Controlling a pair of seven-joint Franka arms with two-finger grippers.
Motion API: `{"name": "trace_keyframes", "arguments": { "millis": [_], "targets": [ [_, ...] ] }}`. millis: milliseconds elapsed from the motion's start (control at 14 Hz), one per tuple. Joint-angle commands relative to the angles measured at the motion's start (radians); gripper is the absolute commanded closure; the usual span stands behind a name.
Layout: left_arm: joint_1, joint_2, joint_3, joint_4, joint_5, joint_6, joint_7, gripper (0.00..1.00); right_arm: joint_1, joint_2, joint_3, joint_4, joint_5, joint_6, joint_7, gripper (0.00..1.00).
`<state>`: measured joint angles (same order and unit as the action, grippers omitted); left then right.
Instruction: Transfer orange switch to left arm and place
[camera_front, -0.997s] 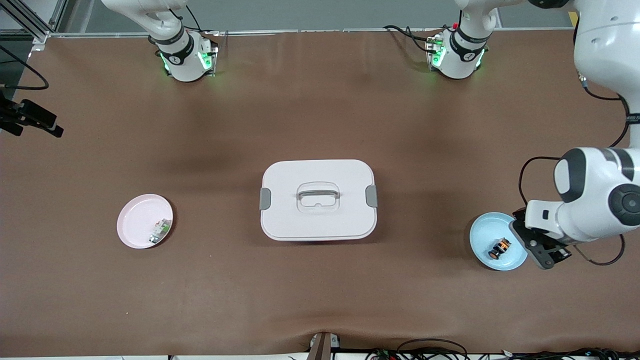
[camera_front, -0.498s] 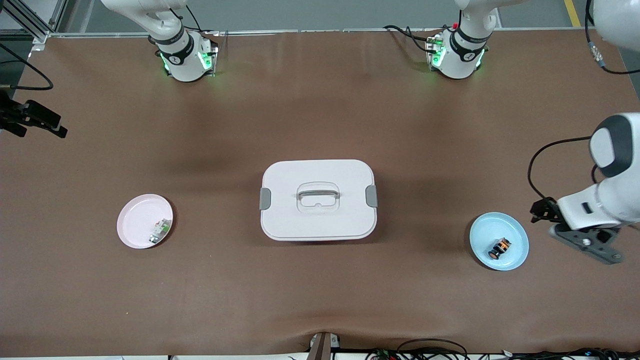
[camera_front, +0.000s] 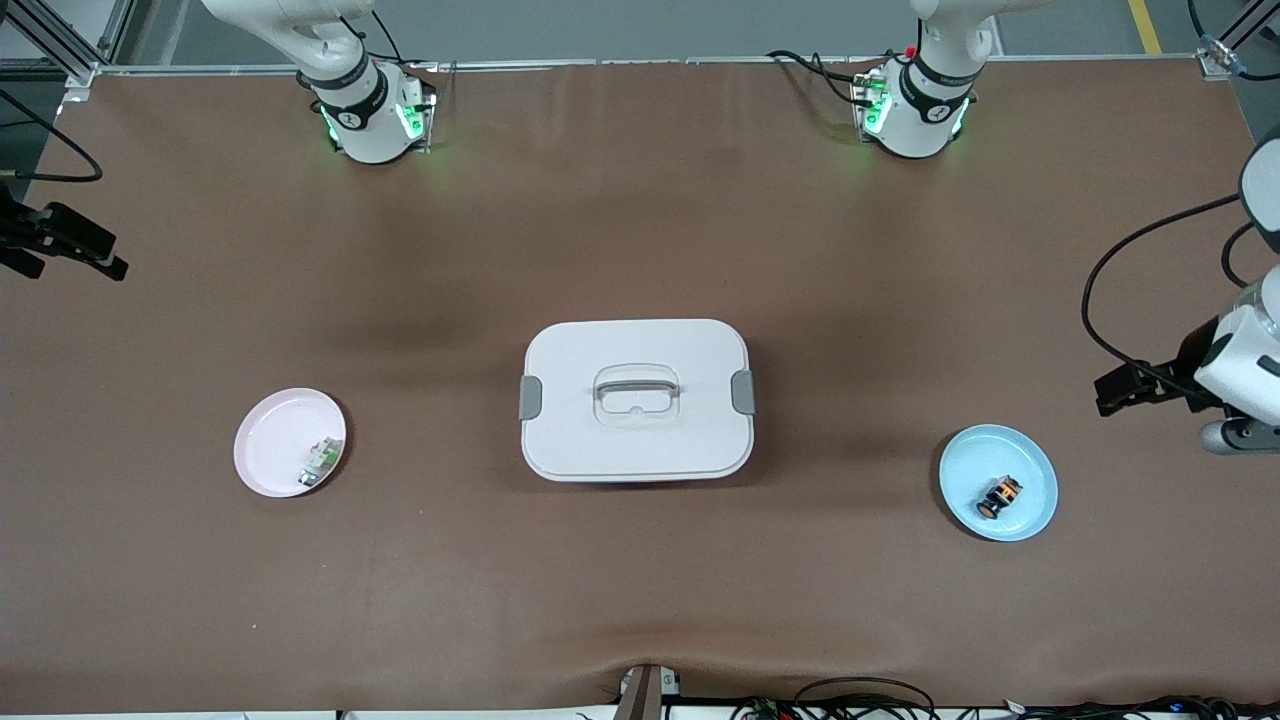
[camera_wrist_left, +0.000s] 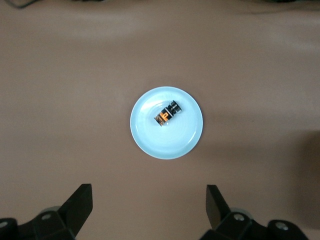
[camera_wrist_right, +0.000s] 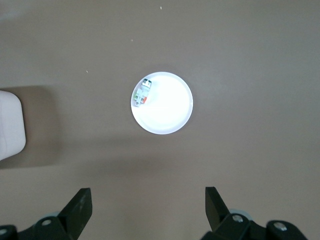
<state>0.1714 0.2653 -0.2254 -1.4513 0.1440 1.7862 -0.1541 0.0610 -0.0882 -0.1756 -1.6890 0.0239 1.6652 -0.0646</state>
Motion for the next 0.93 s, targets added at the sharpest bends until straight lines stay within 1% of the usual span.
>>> {"name": "trace_keyframes", "arguments": {
  "millis": [0, 214, 427, 498, 641, 854],
  "targets": [
    [0.008, -0.058, -0.005, -0.020, 0.000, -0.030, -0.050, 0.00, 0.008, 0.013, 0.001, 0.069, -0.021, -0.054, 0.006, 0.00],
    [0.013, -0.100, 0.011, -0.014, -0.003, -0.073, -0.036, 0.00, 0.005, 0.015, -0.002, 0.077, -0.022, -0.064, -0.001, 0.00],
    [-0.038, -0.164, 0.053, -0.027, -0.006, -0.145, -0.027, 0.00, 0.005, 0.015, -0.001, 0.084, -0.021, -0.068, -0.001, 0.00],
    [-0.053, -0.191, 0.079, -0.043, -0.021, -0.178, -0.016, 0.00, 0.005, 0.015, -0.002, 0.084, -0.021, -0.071, -0.001, 0.00],
    [-0.064, -0.274, 0.095, -0.125, -0.093, -0.180, -0.021, 0.00, 0.005, 0.015, -0.002, 0.086, -0.021, -0.081, -0.001, 0.00],
    [-0.084, -0.362, 0.119, -0.191, -0.106, -0.185, -0.016, 0.00, 0.003, 0.018, -0.002, 0.084, -0.019, -0.082, 0.005, 0.00]
  ]
}}
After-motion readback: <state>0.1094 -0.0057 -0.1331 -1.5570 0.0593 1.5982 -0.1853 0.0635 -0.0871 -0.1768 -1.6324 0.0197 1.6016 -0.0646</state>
